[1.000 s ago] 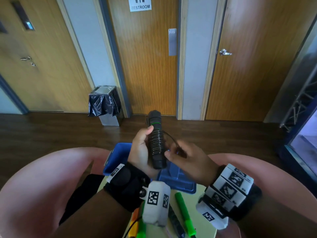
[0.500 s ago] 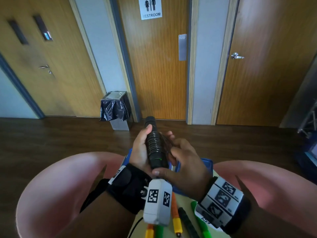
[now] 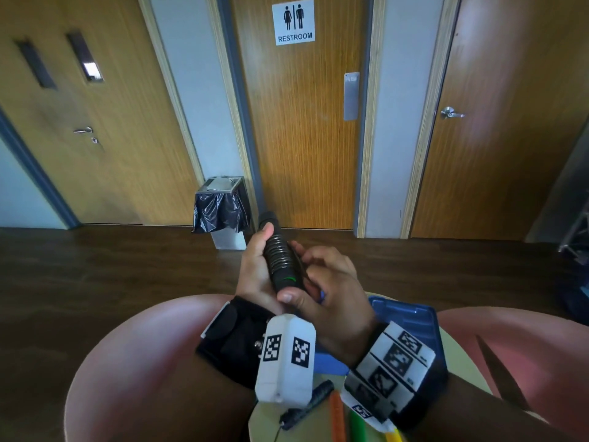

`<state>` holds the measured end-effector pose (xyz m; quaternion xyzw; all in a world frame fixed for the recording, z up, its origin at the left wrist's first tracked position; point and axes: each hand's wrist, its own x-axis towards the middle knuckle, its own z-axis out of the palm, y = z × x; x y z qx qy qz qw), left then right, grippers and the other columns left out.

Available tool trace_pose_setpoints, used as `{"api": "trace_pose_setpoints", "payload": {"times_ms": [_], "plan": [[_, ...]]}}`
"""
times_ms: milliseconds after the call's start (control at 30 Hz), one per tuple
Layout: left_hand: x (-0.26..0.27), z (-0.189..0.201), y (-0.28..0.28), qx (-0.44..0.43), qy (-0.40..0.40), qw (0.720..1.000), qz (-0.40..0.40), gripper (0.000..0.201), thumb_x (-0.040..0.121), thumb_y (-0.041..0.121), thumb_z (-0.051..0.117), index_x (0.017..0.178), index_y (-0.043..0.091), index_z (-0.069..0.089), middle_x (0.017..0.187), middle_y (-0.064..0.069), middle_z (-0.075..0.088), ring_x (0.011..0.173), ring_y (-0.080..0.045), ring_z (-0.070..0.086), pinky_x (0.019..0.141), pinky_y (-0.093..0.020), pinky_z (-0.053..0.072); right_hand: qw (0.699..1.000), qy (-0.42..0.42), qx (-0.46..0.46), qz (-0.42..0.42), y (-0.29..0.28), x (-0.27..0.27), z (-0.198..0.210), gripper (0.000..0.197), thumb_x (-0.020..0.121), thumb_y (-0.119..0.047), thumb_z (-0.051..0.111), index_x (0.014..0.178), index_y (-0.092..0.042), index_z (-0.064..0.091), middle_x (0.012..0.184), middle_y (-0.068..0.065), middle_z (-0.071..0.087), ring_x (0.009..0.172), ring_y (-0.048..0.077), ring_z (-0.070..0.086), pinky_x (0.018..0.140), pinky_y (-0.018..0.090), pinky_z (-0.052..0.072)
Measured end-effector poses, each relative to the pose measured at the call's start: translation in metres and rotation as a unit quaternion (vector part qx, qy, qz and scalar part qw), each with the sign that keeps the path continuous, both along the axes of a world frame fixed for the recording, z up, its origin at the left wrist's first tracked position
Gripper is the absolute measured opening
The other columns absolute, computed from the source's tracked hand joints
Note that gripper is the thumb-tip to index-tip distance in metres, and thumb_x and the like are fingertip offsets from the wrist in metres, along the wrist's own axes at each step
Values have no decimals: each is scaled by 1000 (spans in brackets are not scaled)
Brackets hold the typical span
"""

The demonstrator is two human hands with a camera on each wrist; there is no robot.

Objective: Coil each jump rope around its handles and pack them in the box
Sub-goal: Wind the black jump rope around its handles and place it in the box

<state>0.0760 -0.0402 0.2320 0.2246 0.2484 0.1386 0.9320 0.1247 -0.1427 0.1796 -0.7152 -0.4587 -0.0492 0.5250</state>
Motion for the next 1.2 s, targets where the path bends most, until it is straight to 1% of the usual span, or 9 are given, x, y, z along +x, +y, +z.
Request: {"api": "trace_pose_setpoints", "payload": {"times_ms": [300, 500, 633, 733, 800, 867, 1033, 1133, 1200], "plan": [[-11, -29, 53, -28, 53, 998, 1, 45, 82, 51, 68, 76, 8, 52, 64, -4, 55, 49, -17, 58, 53, -25, 51, 998, 40, -31, -22, 48, -20, -23, 58, 76, -63, 54, 68, -6, 61, 104, -15, 50, 96, 15, 52, 82, 30, 45], [-17, -38, 59, -16, 29, 999, -19, 41, 80, 47, 72, 75, 11, 53, 68, -4, 54, 52, -17, 58, 49, -27, 54, 996, 84, -17, 4, 48, -26, -26, 55, 72, -59, 61, 69, -4, 61, 102, -18, 50, 88, 3, 55, 75, 20, 45], [-21, -43, 56, 146, -33, 987, -50, 55, 55, 40, 90, 88, 10, 59, 84, -11, 57, 75, -26, 62, 73, -38, 53, 998, 50, -29, 14, 19, -20, -22, 44, 71, -53, 72, 61, -21, 43, 101, -14, 51, 87, -6, 53, 69, 10, 36], [-23, -40, 48, 350, -44, 935, -30, 50, 61, 39, 85, 97, 14, 61, 84, -15, 55, 71, -28, 59, 65, -39, 53, 985, 169, 6, 28, -8, -4, -9, 44, 82, -49, 68, 72, -6, 62, 104, 2, 59, 93, 4, 60, 77, 18, 47], [-26, -36, 39, 440, -55, 894, -63, 53, 66, 47, 77, 105, 16, 57, 83, -15, 59, 61, -26, 59, 55, -35, 52, 936, 349, 48, -14, -19, 12, 1, 44, 92, -43, 64, 88, 0, 67, 90, 8, 65, 82, 18, 64, 68, 32, 54], [-25, -36, 26, 503, -68, 851, -135, 54, 70, 56, 68, 112, 24, 58, 85, -12, 64, 63, -25, 61, 60, -38, 51, 887, 454, 74, -29, -35, 28, 11, 33, 100, -29, 53, 89, 1, 64, 74, 10, 64, 64, 21, 63, 55, 33, 52], [-24, -50, -6, 589, -106, 755, -267, 57, 81, 37, 68, 134, 20, 54, 120, 0, 68, 113, -15, 64, 91, -29, 50, 872, 484, 52, 47, -80, 60, 26, 26, 93, 0, 51, 68, -3, 56, 62, 10, 62, 52, 19, 55, 46, 26, 46], [-13, -45, -27, 611, -90, 731, -289, 37, 87, 22, 71, 121, 11, 62, 104, 1, 72, 99, -13, 68, 81, -23, 51, 869, 481, -5, 115, -111, 84, 24, 21, 72, 7, 62, 67, -8, 48, 64, 8, 65, 54, 21, 54, 47, 26, 45], [-3, -42, -40, 628, -63, 713, -304, 18, 88, 21, 71, 102, 11, 67, 86, 6, 71, 81, -10, 67, 71, -21, 50, 860, 483, -83, 143, -133, 100, 23, 24, 64, 8, 59, 85, -4, 54, 72, 9, 67, 57, 22, 56, 46, 26, 47]]}}
